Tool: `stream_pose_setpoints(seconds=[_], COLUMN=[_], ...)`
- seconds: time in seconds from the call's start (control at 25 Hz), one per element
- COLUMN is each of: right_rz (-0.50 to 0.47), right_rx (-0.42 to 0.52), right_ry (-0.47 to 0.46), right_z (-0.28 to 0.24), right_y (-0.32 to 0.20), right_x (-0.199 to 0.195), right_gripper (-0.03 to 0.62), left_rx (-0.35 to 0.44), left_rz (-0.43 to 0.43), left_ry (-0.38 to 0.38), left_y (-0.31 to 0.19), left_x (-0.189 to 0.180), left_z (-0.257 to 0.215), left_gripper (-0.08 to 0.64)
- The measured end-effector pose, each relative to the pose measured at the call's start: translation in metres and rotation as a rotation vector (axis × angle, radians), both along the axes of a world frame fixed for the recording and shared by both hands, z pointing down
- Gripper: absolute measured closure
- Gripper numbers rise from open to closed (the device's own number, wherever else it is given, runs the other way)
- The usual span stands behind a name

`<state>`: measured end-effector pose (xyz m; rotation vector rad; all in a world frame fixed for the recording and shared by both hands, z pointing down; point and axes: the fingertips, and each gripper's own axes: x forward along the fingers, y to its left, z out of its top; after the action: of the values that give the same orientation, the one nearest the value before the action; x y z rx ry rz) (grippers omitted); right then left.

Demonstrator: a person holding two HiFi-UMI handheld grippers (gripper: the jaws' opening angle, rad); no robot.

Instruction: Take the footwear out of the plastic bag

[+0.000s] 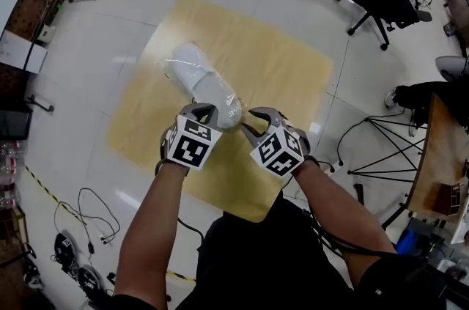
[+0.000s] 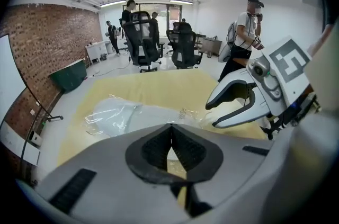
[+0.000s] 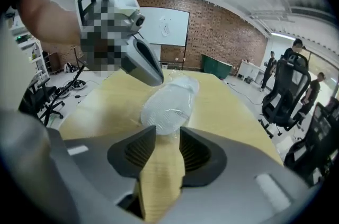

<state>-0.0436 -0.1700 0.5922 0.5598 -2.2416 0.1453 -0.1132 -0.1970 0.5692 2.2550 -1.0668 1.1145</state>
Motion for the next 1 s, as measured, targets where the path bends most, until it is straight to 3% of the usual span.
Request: stream_pose_setpoints(seconds=[0.24,0.44,0.84,1.0], right_rz=[-0.106,-0.173,-0.352,-0.386], right_rx=[0.072,0.139,0.300,0.292], right_ry=[0.094,0.150,0.257,0.338], right_z=[0.010,0.012,0.023,0.044], right_y=[-0.006,0.007,0.051,0.064], right_x=[-0.010,-0.011,0.015,0.038], right_gripper=[0.485,0.584,0.589,0.581], left_rx=[-0.119,-0.166,-0.191,-0.197], left_rz=[0.001,-0.042,-0.064,-0.066], left_ry=[-0.068,-0.059,-0.015,-0.020], left_y=[-0.002,0.003,0.011,0.025], left_x=[0.000,-0.008,0.000,-0.004], left_z=[0.042,0.058,0.057,0.060], left_gripper=[0.552,0.552,0.552,0.552])
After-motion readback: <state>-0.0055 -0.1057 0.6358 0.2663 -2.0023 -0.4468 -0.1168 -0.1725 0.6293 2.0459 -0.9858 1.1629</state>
